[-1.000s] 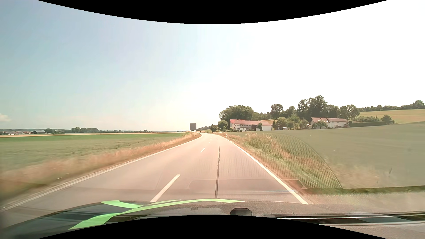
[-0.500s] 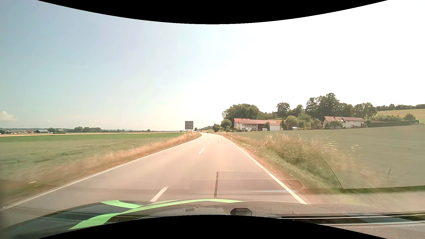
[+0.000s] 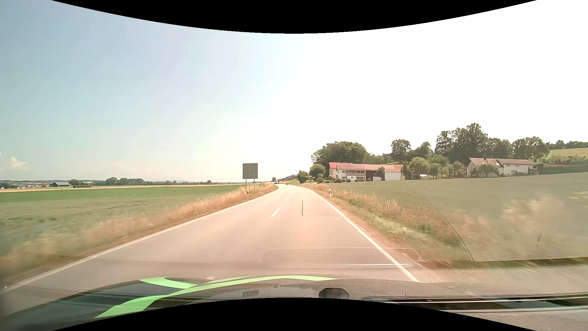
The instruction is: Follow the waypoints while adhering to traffic rules and regulations
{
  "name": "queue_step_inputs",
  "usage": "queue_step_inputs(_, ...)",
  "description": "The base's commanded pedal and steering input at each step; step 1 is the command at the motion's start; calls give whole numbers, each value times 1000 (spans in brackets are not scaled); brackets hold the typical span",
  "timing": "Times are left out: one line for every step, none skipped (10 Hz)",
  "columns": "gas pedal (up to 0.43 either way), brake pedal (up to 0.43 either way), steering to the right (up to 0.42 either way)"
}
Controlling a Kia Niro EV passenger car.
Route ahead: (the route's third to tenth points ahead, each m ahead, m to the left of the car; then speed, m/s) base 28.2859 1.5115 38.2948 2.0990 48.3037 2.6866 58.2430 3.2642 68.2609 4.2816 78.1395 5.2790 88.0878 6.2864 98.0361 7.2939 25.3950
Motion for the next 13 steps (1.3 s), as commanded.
queue_step_inputs(358, 0, -10)
queue_step_inputs(358, 0, -10)
queue_step_inputs(358, 0, -11)
queue_step_inputs(350, 0, -11)
queue_step_inputs(339, 0, -11)
queue_step_inputs(339, 0, -12)
queue_step_inputs(339, 0, -12)
queue_step_inputs(331, 0, -12)
queue_step_inputs(331, 0, -11)
queue_step_inputs(339, 0, -11)
queue_step_inputs(350, 0, -11)
queue_step_inputs(350, 0, -11)
queue_step_inputs(370, 0, -10)
